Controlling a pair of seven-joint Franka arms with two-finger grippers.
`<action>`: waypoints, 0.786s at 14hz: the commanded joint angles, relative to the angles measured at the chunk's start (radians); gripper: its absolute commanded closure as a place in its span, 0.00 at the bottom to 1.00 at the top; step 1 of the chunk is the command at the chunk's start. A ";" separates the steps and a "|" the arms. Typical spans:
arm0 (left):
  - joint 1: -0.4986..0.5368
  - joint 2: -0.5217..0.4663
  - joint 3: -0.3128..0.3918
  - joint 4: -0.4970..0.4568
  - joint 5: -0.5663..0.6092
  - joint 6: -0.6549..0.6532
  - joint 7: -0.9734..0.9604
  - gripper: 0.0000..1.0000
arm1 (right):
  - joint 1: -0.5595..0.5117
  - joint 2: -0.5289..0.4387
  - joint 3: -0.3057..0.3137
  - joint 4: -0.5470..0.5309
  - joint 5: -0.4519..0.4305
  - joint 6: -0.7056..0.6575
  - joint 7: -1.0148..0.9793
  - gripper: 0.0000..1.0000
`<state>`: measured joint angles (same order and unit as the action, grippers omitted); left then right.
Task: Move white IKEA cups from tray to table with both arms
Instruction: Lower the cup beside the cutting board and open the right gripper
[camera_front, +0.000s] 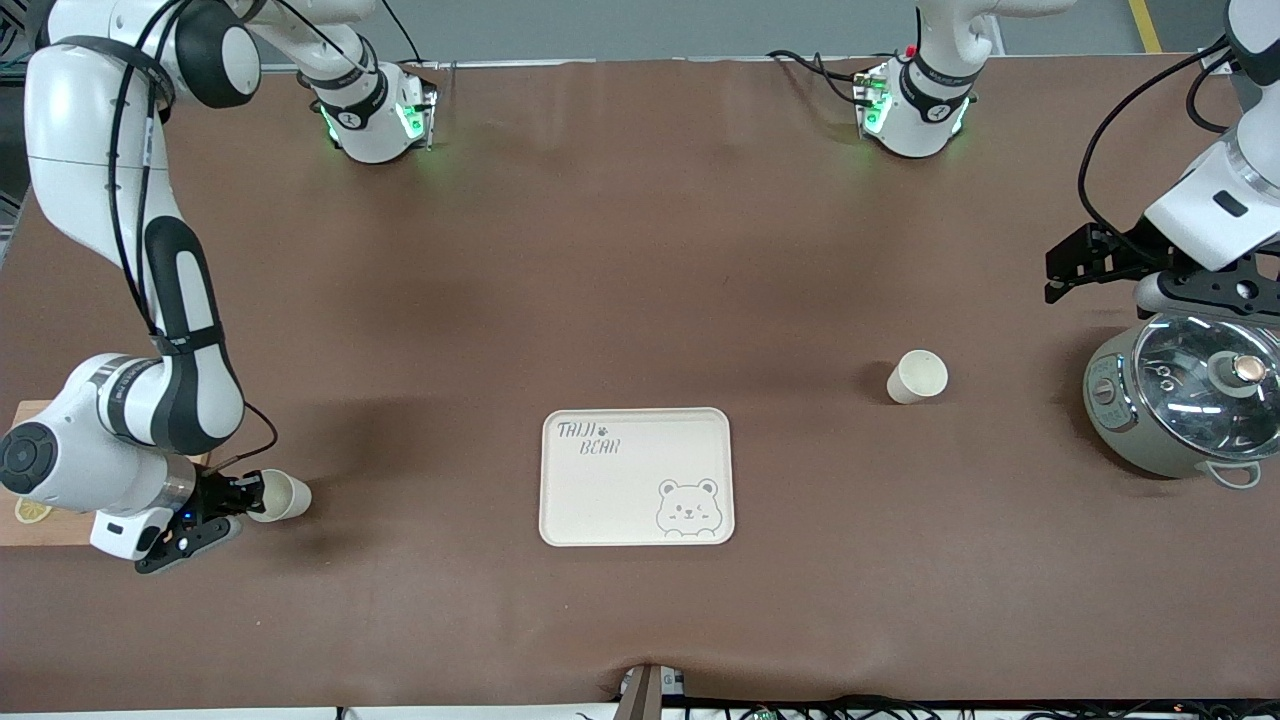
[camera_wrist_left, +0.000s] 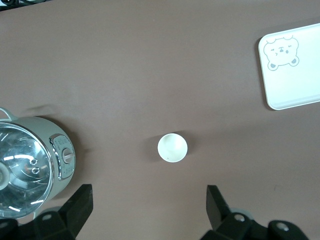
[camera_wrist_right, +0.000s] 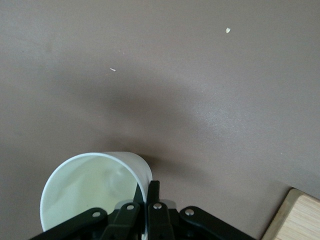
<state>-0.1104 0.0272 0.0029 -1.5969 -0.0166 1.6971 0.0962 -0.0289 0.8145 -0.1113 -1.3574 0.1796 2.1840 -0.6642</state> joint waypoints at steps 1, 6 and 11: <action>-0.002 -0.006 -0.004 -0.003 0.020 0.004 0.005 0.00 | -0.022 0.009 0.019 0.006 0.021 0.008 -0.026 1.00; -0.005 0.000 -0.004 -0.005 0.020 0.004 -0.007 0.00 | -0.023 0.006 0.018 0.014 0.018 0.016 -0.021 0.00; -0.002 0.003 -0.017 -0.005 0.020 0.006 -0.009 0.00 | -0.039 -0.057 0.013 0.041 0.012 -0.105 -0.023 0.00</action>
<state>-0.1130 0.0332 -0.0056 -1.6000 -0.0166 1.6971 0.0955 -0.0455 0.8062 -0.1120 -1.3285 0.1802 2.1688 -0.6650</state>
